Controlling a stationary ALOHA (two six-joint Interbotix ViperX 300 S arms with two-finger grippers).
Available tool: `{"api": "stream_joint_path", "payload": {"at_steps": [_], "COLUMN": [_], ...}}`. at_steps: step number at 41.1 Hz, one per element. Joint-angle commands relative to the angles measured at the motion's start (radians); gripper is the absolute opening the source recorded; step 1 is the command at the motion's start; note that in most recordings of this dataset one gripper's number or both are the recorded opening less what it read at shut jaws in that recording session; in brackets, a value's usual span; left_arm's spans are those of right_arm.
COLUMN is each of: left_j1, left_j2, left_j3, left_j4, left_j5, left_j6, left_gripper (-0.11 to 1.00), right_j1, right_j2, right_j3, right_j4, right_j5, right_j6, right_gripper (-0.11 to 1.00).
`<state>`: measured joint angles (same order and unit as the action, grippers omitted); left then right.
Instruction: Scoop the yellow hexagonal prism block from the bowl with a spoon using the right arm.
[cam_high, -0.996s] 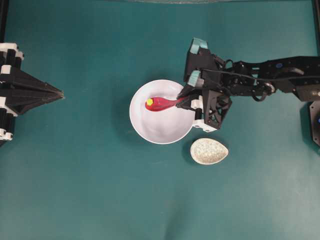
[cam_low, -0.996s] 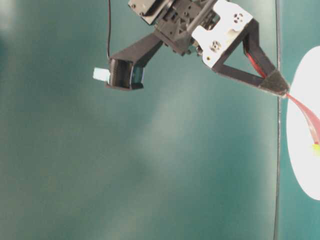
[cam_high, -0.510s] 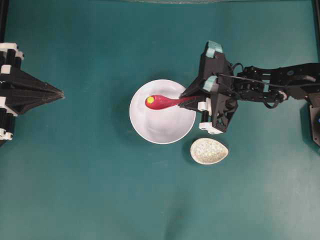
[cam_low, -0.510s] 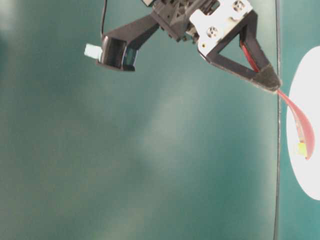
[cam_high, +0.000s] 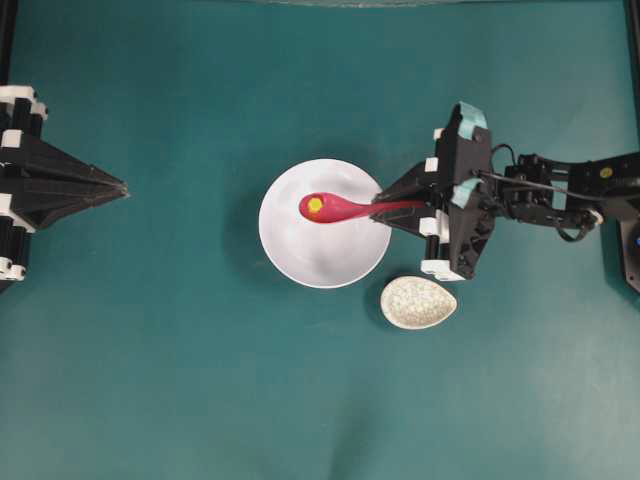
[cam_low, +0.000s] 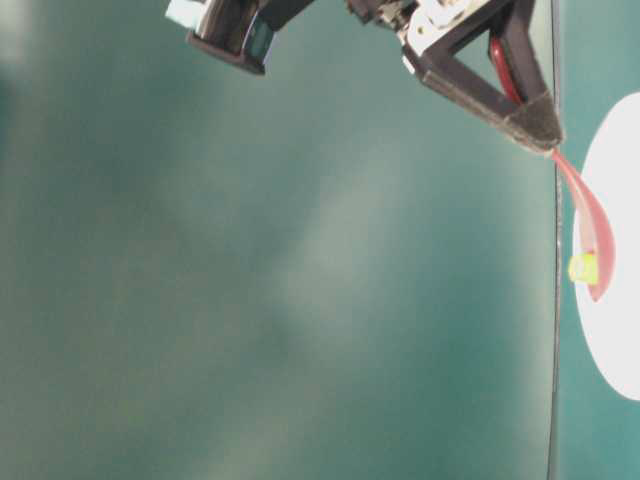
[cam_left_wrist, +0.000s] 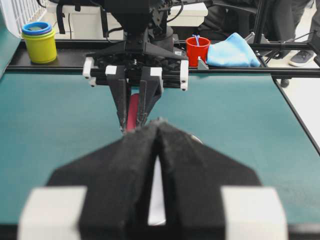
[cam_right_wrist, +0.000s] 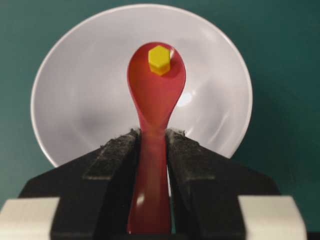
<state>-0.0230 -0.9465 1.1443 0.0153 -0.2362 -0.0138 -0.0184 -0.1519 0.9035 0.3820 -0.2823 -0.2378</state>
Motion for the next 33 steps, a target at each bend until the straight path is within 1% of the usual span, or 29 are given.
{"api": "stream_joint_path", "payload": {"at_steps": [1, 15, 26, 33], "left_j1": [0.002, 0.002, 0.002, 0.002], "left_j2": [0.003, 0.003, 0.003, 0.003], "left_j3": [-0.031, -0.031, -0.031, -0.031], "left_j4": [0.002, 0.002, 0.002, 0.002], "left_j5": [-0.006, -0.006, -0.005, -0.006], "left_j6": [0.000, 0.000, 0.000, 0.000], "left_gripper": [0.03, 0.03, 0.03, 0.03], "right_j1": [0.014, 0.028, 0.026, 0.023], "right_j2": [-0.028, -0.028, -0.044, -0.092], "right_j3": [0.005, 0.048, 0.043, 0.040], "right_j4": [0.000, 0.000, -0.002, -0.002], "right_j5": [-0.040, -0.137, -0.140, -0.130], "right_j6": [-0.002, -0.002, -0.014, -0.023], "right_gripper": [0.25, 0.25, 0.25, 0.25]}}
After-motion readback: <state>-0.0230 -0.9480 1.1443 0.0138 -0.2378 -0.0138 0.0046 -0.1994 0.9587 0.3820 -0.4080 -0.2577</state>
